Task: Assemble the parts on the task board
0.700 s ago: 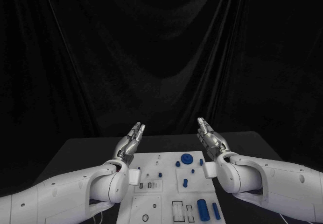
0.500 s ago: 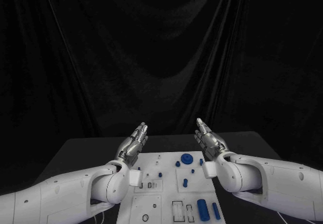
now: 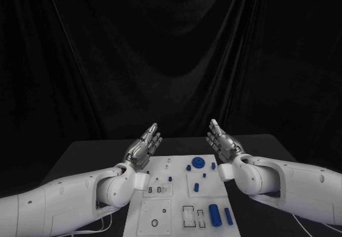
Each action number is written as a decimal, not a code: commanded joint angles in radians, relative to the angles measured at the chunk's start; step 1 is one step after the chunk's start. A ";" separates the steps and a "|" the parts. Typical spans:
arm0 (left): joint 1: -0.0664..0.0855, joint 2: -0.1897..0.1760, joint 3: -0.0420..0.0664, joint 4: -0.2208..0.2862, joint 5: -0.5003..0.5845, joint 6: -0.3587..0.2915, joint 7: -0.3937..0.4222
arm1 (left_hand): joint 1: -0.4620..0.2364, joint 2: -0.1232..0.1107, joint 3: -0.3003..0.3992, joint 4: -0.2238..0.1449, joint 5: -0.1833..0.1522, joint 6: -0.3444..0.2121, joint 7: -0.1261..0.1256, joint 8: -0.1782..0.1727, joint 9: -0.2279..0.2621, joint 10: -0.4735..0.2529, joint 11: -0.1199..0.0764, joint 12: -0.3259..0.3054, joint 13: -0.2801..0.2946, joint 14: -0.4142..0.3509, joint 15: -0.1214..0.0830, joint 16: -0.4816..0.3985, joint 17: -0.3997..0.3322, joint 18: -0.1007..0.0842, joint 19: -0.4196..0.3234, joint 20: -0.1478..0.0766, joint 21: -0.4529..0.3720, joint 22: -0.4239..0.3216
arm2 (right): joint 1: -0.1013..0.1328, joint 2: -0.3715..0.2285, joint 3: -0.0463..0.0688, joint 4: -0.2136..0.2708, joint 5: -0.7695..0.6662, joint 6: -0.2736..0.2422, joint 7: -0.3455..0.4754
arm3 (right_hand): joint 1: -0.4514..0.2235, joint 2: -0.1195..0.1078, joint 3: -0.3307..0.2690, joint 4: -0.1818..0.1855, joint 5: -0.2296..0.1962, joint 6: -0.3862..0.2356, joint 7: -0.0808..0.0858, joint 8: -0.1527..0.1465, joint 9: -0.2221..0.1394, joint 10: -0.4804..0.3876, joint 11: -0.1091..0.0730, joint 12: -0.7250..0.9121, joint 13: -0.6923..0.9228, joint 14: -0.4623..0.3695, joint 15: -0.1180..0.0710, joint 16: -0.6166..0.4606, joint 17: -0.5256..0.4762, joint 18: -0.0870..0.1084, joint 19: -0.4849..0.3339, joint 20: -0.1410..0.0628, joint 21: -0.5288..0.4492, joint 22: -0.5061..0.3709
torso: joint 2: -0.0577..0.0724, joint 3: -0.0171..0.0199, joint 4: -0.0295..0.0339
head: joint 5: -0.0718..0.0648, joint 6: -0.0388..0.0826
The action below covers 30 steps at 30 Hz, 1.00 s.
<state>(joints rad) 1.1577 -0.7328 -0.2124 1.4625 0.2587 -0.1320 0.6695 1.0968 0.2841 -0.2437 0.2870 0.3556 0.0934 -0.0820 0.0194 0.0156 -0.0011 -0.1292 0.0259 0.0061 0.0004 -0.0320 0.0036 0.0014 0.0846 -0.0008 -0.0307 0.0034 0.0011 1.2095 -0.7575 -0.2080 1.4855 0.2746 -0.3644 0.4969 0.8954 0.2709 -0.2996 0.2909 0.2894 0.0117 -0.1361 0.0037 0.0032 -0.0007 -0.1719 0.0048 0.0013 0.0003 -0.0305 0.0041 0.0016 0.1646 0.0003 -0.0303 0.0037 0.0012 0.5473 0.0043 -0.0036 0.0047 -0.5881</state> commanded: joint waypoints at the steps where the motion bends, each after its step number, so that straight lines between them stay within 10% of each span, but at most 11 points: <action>1: 0.002 -0.003 0.001 -0.003 -0.033 0.063 0.109 | 0.017 0.003 0.003 0.005 0.011 0.006 0.010 -0.003 0.001 0.000 0.013 0.005 0.001 0.000 -0.109 -0.004 -0.001 0.007 0.001 -0.089 -0.003 -0.001 | 0.002 -0.005 0.001 -0.010 -0.092 0.091 -0.023 | 0.024 0.001 -0.003 -0.003 0.003 -0.001 0.016 0.004 0.001 0.001 0.020 -0.005 -0.001 0.000 -0.136 -0.004 -0.002 0.015 0.000 0.002 -0.004 -0.001 | -0.002 0.0003 -0.0012 | -0.002 -0.012; 7: 0.002 -0.019 0.001 -0.005 -0.065 0.073 0.097 | 0.036 0.003 0.011 0.005 0.036 0.007 0.019 -0.003 0.001 0.000 0.025 0.006 0.001 0.000 -0.094 -0.004 -0.001 0.003 0.001 -0.078 -0.003 -0.001 | 0.003 -0.016 0.001 -0.032 -0.275 0.125 -0.049 | 0.071 -0.004 0.007 -0.009 0.022 0.001 0.038 0.005 0.002 0.001 0.057 -0.005 -0.001 0.000 -0.095 -0.004 -0.002 0.013 0.000 0.065 -0.004 -0.001 | -0.001 -0.0001 -0.0004 | 0.008 -0.043; 12: 0.002 -0.033 0.001 -0.003 -0.100 0.080 0.089 | 0.070 0.004 0.029 0.005 0.087 0.011 0.031 -0.002 0.002 0.000 0.040 0.005 0.001 0.000 -0.072 -0.004 -0.001 -0.002 0.001 -0.061 -0.003 -0.001 | 0.006 -0.025 0.001 -0.037 -0.445 0.104 -0.104 | 0.174 -0.034 0.027 -0.042 0.127 0.027 0.110 0.023 0.009 0.001 0.137 -0.005 -0.001 0.000 0.050 -0.004 -0.002 -0.002 0.000 0.140 -0.004 -0.001 | 0.000 -0.0005 0.0005 | 0.024 -0.073; 15: 0.002 -0.043 0.001 0.004 -0.114 0.082 0.086 | 0.077 0.004 0.032 0.005 0.093 0.013 0.036 -0.002 0.002 0.000 0.045 0.005 0.001 0.000 -0.066 -0.004 -0.001 -0.003 0.001 -0.055 -0.003 -0.001 | 0.018 -0.032 0.001 -0.038 -0.529 0.101 -0.146 | 0.217 -0.041 0.037 -0.067 0.152 0.049 0.146 0.034 0.013 0.001 0.153 -0.005 -0.001 0.000 0.096 -0.004 -0.002 -0.009 0.000 0.180 -0.004 -0.001 | 0.004 -0.0010 0.0032 | 0.028 -0.082; 24: 0.003 -0.082 0.001 0.019 -0.157 0.066 0.099 | 0.103 0.000 0.036 0.005 0.104 0.022 0.047 -0.001 0.003 0.000 0.059 0.005 0.001 0.000 -0.039 -0.004 -0.001 0.010 0.001 -0.012 -0.003 -0.001 | 0.101 -0.062 0.001 -0.035 -0.895 0.130 -0.302 | 0.359 -0.063 0.060 -0.189 0.185 0.081 0.154 0.038 0.017 0.001 0.231 -0.005 -0.001 0.015 0.221 0.002 0.004 0.008 0.076 0.314 0.048 0.030 | 0.036 -0.0107 0.0057 | 0.022 -0.112; 26: 0.003 -0.097 0.001 0.022 -0.194 0.053 0.113 | 0.110 -0.001 0.035 0.005 0.108 0.026 0.050 0.000 0.004 0.001 0.063 0.006 0.001 0.000 -0.031 -0.004 -0.001 0.026 0.001 0.012 -0.003 -0.001 | 0.129 -0.068 0.001 -0.031 -0.989 0.142 -0.340 | 0.386 -0.064 0.073 -0.219 0.157 0.111 0.181 0.045 0.020 0.005 0.264 -0.002 0.001 0.111 0.247 0.028 0.022 -0.014 0.191 0.324 0.106 0.057 | 0.050 -0.0123 0.0082 | 0.021 -0.119; 30: 0.007 -0.114 0.001 0.026 -0.243 0.036 0.135 | 0.128 -0.005 0.036 0.005 0.124 0.037 0.057 0.002 0.005 0.002 0.071 0.009 0.002 0.000 -0.020 -0.004 -0.001 0.044 0.001 0.041 -0.003 -0.001 | 0.160 -0.076 0.001 -0.021 -1.114 0.146 -0.374 | 0.411 -0.072 0.087 -0.249 0.157 0.127 0.184 0.045 0.021 0.024 0.299 0.004 0.006 0.248 0.262 0.053 0.041 -0.027 0.333 0.321 0.161 0.079 | 0.068 -0.0142 0.0139 | 0.020 -0.141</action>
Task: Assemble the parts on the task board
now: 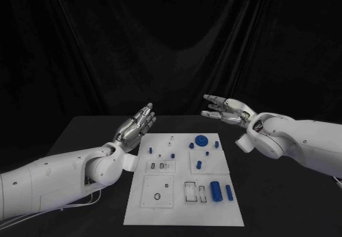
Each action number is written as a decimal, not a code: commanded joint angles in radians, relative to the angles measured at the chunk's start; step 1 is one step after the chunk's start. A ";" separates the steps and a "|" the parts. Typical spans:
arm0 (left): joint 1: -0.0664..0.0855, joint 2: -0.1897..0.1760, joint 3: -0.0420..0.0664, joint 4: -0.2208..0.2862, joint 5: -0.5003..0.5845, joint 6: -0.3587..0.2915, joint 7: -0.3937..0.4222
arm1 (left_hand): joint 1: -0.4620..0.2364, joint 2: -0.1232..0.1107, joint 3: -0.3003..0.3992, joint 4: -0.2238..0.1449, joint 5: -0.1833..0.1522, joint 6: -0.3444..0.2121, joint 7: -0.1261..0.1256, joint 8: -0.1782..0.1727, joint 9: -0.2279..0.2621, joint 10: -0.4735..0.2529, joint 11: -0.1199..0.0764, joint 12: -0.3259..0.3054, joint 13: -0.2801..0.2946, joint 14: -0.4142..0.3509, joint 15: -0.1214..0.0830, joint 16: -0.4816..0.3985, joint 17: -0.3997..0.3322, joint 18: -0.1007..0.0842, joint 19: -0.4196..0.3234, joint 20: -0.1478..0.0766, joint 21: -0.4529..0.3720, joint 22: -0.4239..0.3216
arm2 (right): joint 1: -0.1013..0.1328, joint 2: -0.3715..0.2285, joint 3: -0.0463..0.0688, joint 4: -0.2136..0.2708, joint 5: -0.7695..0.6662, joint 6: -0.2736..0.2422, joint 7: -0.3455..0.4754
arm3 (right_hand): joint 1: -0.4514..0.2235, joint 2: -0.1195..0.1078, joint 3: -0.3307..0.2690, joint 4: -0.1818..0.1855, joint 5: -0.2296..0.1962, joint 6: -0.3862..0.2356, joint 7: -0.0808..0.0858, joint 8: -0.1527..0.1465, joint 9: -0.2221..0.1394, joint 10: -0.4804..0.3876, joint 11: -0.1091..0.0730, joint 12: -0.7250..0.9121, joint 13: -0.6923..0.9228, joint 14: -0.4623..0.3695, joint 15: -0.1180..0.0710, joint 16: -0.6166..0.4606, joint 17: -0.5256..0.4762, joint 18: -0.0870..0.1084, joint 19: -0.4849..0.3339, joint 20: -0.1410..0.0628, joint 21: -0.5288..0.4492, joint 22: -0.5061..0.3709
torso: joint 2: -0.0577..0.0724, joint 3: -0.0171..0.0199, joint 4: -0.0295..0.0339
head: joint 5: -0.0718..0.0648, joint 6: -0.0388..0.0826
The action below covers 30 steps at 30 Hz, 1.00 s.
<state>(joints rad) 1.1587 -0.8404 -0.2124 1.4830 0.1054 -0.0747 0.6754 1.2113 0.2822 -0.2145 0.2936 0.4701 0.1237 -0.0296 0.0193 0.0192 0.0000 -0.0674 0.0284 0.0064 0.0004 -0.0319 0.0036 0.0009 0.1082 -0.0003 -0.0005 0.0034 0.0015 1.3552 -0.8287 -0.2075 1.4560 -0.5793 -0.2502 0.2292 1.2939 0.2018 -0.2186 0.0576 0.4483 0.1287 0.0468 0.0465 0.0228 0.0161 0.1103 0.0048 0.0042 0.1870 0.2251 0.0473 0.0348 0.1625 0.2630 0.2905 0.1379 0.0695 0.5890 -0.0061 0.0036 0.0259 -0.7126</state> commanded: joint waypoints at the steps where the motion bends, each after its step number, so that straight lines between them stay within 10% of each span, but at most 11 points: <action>1: 0.010 -0.015 0.001 0.007 -0.110 -0.027 0.138 | 0.023 -0.005 0.007 -0.002 0.017 0.013 0.007 0.003 0.002 0.001 0.011 0.008 0.002 0.000 -0.017 -0.004 -0.001 0.024 0.000 0.015 -0.003 -0.001 | 0.028 -0.007 0.000 0.013 -0.320 0.031 -0.118 | 0.019 -0.004 0.010 -0.023 -0.006 0.021 0.009 0.005 0.003 0.012 0.009 0.005 0.004 0.096 0.003 0.012 0.011 -0.021 0.125 0.000 0.044 0.016 | 0.033 -0.0046 0.0091 | -0.003 -0.020; 9: 0.046 -0.062 0.001 0.029 -0.178 -0.049 0.182 | 0.052 -0.011 0.008 -0.003 0.031 0.034 0.017 0.006 0.004 0.004 0.021 0.014 0.003 0.000 -0.004 -0.004 -0.001 0.025 0.000 0.029 -0.003 -0.001 | 0.089 -0.020 0.000 0.040 -0.628 0.035 -0.146 | 0.078 -0.019 0.079 -0.067 -0.096 0.125 0.039 0.022 0.013 0.098 -0.009 0.018 0.017 0.647 -0.042 0.122 0.094 0.019 0.528 -0.005 0.101 0.016 | 0.099 -0.0112 0.0302 | -0.020 -0.026; 14: 0.066 -0.098 0.001 0.057 -0.198 -0.058 0.205 | 0.079 -0.015 0.007 -0.002 0.044 0.049 0.028 0.006 0.005 0.006 0.033 0.014 0.003 0.000 0.010 -0.004 -0.001 0.051 0.000 0.075 -0.003 -0.001 | 0.111 -0.018 0.000 0.054 -0.782 0.059 -0.169 | 0.081 -0.056 0.147 -0.057 -0.133 0.222 0.041 0.032 0.020 0.192 -0.025 0.025 0.026 0.778 -0.084 0.117 0.119 0.023 0.683 -0.039 0.048 -0.005 | 0.137 -0.0148 0.0378 | -0.027 -0.030; 21: 0.092 -0.134 0.001 0.091 -0.244 -0.084 0.237 | 0.096 -0.019 0.008 -0.004 0.060 0.067 0.037 0.009 0.008 0.009 0.043 0.019 0.004 0.000 0.014 -0.004 -0.001 0.056 0.000 0.077 -0.003 -0.001 | 0.121 -0.016 0.000 0.076 -0.934 0.092 -0.209 | 0.095 -0.089 0.187 -0.067 -0.176 0.360 0.016 0.046 0.031 0.543 0.014 0.079 0.068 0.973 -0.153 0.159 0.190 0.022 0.874 -0.108 0.045 0.009 | 0.170 -0.0210 0.0475 | -0.049 -0.031; 30: 0.105 -0.186 0.001 0.149 -0.258 -0.110 0.253 | 0.122 -0.026 0.011 -0.006 0.085 0.088 0.049 0.010 0.009 0.013 0.054 0.015 0.004 0.000 0.020 -0.004 -0.001 0.044 0.000 0.069 -0.003 -0.001 | 0.123 -0.005 0.000 0.091 -1.061 0.114 -0.259 | 0.103 -0.122 0.207 -0.097 -0.204 0.612 0.025 0.090 0.073 0.786 -0.009 0.151 0.084 1.166 -0.221 0.375 0.334 0.019 1.078 -0.184 0.170 0.084 | 0.200 -0.0259 0.0536 | -0.055 -0.036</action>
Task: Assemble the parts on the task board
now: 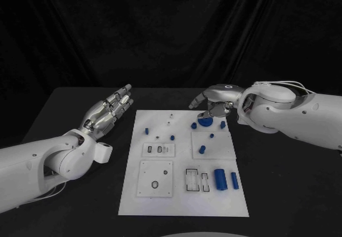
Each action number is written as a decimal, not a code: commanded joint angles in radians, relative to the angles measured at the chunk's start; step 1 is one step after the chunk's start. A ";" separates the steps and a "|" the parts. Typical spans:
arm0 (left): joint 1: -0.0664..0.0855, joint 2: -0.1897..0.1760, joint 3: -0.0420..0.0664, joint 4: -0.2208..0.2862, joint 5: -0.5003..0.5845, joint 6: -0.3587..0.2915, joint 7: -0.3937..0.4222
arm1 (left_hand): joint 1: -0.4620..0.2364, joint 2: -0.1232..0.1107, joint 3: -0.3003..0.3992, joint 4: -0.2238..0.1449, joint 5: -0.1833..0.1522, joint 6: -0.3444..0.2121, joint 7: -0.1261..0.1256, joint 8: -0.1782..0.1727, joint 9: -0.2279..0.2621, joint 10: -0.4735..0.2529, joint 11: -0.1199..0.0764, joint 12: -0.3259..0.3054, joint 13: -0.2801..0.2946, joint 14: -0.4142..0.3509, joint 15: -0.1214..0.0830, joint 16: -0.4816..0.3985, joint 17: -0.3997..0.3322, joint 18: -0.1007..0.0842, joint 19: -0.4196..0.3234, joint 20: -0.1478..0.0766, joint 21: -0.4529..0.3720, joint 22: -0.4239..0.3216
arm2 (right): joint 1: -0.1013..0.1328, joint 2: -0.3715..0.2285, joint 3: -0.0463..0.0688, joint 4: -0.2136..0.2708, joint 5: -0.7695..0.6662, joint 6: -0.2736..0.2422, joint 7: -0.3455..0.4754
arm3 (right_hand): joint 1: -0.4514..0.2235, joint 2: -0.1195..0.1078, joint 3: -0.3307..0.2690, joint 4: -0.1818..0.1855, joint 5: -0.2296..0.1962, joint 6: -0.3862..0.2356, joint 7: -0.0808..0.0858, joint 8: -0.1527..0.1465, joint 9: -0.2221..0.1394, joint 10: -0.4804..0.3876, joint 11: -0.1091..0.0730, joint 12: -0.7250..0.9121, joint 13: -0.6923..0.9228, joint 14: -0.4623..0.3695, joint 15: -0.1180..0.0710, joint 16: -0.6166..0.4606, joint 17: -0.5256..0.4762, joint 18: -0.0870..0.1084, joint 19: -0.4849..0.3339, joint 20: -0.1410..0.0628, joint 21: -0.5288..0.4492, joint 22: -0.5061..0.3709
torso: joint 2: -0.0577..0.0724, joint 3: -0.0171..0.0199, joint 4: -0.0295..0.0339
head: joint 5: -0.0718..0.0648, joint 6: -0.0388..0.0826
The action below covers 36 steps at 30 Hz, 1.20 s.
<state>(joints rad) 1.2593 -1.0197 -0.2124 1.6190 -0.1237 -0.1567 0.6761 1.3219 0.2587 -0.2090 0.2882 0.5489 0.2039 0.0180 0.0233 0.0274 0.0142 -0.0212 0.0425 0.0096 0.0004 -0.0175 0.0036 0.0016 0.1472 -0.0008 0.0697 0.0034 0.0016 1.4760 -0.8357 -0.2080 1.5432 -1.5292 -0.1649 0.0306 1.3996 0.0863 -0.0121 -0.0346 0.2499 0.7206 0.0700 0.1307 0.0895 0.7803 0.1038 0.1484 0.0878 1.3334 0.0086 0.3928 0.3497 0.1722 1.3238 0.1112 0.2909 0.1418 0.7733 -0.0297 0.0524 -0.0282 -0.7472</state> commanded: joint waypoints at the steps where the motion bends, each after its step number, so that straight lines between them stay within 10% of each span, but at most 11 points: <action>1: 0.006 -0.012 0.001 0.020 -0.029 -0.030 0.252 | 0.013 -0.003 0.006 -0.001 0.009 0.008 0.002 0.006 0.001 -0.001 0.008 0.001 0.001 0.000 0.006 -0.004 -0.002 0.004 0.001 -0.002 -0.003 -0.002 | 0.002 0.004 0.001 0.005 -0.119 0.030 -0.065 | -0.005 -0.008 0.002 -0.004 -0.007 0.033 0.005 0.010 0.010 0.034 -0.006 0.012 0.001 0.034 -0.010 0.049 0.030 0.009 0.030 -0.008 0.028 0.019 | 0.018 -0.0027 0.0067 | -0.001 -0.001; 24: 0.015 -0.076 0.001 0.096 -0.031 -0.036 0.224 | 0.029 -0.003 0.012 -0.003 0.028 0.011 0.013 0.005 0.001 -0.002 0.020 -0.005 0.000 0.000 0.016 -0.004 -0.002 -0.007 0.001 -0.002 -0.003 -0.002 | -0.018 0.014 0.001 0.036 -0.357 0.034 -0.149 | -0.046 -0.062 0.017 0.015 -0.048 0.094 0.006 -0.031 0.033 0.128 -0.030 0.020 -0.006 0.059 -0.043 0.367 0.233 0.007 0.032 -0.042 0.252 0.227 | 0.024 -0.0002 0.0132 | -0.007 -0.002; 36: 0.015 -0.071 0.001 0.073 -0.008 -0.016 0.224 | 0.037 -0.002 0.017 -0.006 0.036 0.018 0.020 0.006 0.002 -0.001 0.029 -0.006 0.000 0.000 0.023 -0.004 -0.002 -0.007 0.001 0.006 -0.003 -0.002 | -0.050 0.037 0.001 0.000 -0.366 0.014 -0.123 | -0.039 -0.067 0.051 0.010 -0.024 0.134 0.035 -0.031 0.040 0.156 -0.027 0.027 -0.002 0.049 -0.041 0.439 0.286 0.007 -0.017 -0.041 0.323 0.309 | 0.024 0.0005 0.0131 | -0.004 -0.005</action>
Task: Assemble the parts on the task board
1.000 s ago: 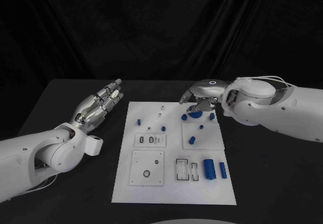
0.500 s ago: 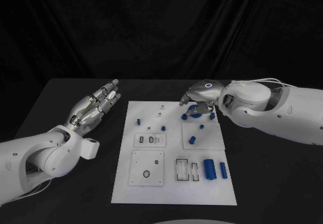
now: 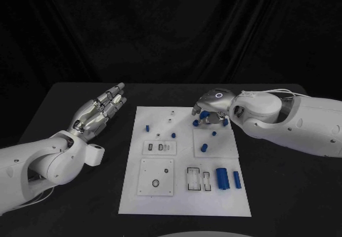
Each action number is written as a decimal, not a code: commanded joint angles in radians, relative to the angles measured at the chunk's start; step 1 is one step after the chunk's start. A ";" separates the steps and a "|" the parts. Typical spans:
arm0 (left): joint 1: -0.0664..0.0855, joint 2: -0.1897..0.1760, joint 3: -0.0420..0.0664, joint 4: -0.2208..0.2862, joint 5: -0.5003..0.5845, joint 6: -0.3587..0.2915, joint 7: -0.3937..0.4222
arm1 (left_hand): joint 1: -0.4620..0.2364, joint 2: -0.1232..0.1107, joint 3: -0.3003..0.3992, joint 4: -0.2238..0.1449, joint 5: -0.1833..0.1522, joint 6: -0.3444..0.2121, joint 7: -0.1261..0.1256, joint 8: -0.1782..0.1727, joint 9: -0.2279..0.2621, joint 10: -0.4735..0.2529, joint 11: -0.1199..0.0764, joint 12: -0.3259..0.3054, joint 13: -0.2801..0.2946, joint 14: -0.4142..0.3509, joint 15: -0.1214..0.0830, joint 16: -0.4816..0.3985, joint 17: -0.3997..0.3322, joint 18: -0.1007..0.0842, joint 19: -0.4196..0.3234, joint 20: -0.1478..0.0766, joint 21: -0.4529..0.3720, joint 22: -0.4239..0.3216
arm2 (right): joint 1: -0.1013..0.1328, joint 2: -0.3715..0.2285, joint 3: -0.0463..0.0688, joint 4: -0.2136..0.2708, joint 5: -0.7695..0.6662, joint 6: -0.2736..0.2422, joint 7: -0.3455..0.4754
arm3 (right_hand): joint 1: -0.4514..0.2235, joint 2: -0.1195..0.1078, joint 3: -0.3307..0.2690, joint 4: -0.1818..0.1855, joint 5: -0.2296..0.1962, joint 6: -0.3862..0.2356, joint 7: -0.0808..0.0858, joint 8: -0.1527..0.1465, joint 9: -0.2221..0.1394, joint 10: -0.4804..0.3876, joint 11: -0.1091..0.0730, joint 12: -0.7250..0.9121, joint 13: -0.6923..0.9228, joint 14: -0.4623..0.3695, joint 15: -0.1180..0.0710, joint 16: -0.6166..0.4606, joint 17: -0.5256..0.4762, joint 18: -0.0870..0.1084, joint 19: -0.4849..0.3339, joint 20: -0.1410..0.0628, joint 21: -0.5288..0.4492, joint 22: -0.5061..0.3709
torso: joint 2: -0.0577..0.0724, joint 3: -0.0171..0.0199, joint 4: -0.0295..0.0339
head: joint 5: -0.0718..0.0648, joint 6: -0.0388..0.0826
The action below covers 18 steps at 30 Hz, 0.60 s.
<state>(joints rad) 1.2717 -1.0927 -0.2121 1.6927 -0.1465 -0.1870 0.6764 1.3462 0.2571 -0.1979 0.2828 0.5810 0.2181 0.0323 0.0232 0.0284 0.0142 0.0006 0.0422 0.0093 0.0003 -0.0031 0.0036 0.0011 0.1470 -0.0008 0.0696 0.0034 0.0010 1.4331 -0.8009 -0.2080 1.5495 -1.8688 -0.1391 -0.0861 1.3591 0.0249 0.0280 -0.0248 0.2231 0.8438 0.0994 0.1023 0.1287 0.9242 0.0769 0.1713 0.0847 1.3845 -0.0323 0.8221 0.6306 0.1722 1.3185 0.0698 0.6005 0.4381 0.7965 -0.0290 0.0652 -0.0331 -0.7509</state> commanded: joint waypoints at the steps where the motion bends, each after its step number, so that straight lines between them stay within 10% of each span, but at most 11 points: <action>1: 0.003 0.003 0.001 -0.002 0.016 0.016 0.224 | 0.013 0.000 0.006 0.000 0.004 0.004 0.006 0.007 0.001 -0.001 0.007 -0.006 0.000 0.000 0.009 -0.004 -0.001 -0.007 0.001 0.007 -0.003 -0.001 | -0.010 0.004 0.001 -0.010 -0.027 -0.014 -0.004 | 0.002 -0.006 0.012 0.001 0.003 0.011 0.008 -0.004 0.000 0.014 0.000 0.004 0.001 -0.003 0.000 0.011 0.007 0.007 -0.014 0.001 0.016 0.016 | 0.001 0.0000 0.0012 | 0.002 -0.002; 18: 0.003 0.016 0.001 -0.019 0.020 0.035 0.216 | 0.023 -0.001 0.012 -0.004 0.011 0.024 0.019 0.010 0.004 0.000 0.020 -0.005 0.001 0.000 0.016 -0.004 -0.001 -0.004 0.001 0.016 -0.003 -0.001 | -0.054 0.031 0.001 -0.054 -0.027 -0.062 0.038 | 0.004 -0.015 0.072 -0.002 0.021 0.037 0.003 -0.022 -0.031 0.092 0.009 -0.031 -0.016 -0.004 0.006 0.046 0.028 0.007 -0.060 0.008 0.079 0.098 | 0.001 -0.0001 0.0006 | 0.007 -0.014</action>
<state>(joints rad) 1.2719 -1.0786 -0.2122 1.6730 -0.1344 -0.1703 0.6764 1.3642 0.2560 -0.1924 0.2773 0.5896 0.2395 0.0537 0.0270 0.0307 0.0144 0.0147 0.0417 0.0092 0.0001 0.0042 0.0036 0.0016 0.1469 0.0012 0.0789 0.0034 0.0010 1.3830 -0.7711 -0.2079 1.4973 -1.8843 -0.1667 -0.0646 1.3594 0.0167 0.0972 -0.0271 0.2396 0.8752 0.1000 0.0849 0.0986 1.0115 0.0857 0.1457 0.0692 1.3843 -0.0320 0.8636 0.6590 0.1720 1.2631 0.0787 0.6766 0.5350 0.7977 -0.0290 0.0663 -0.0269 -0.7634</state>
